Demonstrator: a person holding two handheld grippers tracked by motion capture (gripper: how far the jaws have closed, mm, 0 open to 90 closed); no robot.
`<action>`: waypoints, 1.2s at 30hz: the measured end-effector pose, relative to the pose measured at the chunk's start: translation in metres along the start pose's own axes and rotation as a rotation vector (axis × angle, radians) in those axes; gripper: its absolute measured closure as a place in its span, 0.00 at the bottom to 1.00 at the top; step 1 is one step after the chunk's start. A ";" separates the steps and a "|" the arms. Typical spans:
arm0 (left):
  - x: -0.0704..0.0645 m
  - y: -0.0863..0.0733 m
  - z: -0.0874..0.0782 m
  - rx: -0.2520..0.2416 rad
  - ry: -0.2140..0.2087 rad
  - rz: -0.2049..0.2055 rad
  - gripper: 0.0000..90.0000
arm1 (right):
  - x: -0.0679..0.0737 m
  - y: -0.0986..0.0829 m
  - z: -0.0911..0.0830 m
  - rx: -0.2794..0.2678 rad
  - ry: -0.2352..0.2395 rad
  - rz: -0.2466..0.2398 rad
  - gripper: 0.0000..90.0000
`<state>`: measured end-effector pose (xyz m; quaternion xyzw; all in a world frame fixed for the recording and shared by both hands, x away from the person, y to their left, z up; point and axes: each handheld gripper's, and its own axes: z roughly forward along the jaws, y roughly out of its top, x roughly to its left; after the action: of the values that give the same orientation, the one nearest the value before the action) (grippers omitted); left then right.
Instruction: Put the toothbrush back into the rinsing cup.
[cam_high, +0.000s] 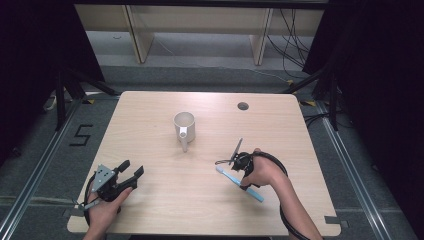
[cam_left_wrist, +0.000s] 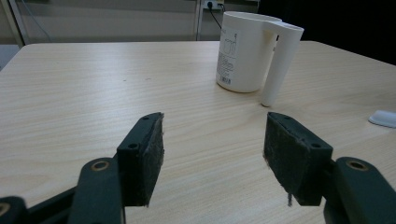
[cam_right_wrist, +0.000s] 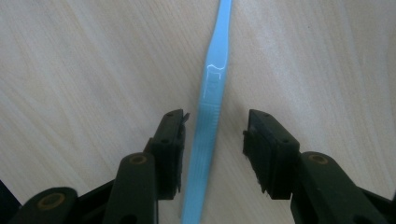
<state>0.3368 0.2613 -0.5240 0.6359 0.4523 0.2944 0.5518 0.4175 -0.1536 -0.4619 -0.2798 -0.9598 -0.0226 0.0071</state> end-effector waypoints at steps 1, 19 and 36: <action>0.000 0.000 0.000 0.000 0.000 -0.001 0.42 | 0.001 0.001 0.000 0.009 -0.003 0.001 0.65; 0.000 0.000 0.000 0.001 -0.001 -0.002 0.42 | 0.005 0.011 0.005 0.044 -0.041 -0.028 0.72; 0.001 0.000 0.000 0.000 -0.004 -0.001 0.42 | 0.007 0.014 0.010 0.063 -0.039 0.007 0.77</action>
<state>0.3374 0.2619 -0.5241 0.6361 0.4518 0.2928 0.5528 0.4188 -0.1375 -0.4708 -0.2833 -0.9589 0.0129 -0.0026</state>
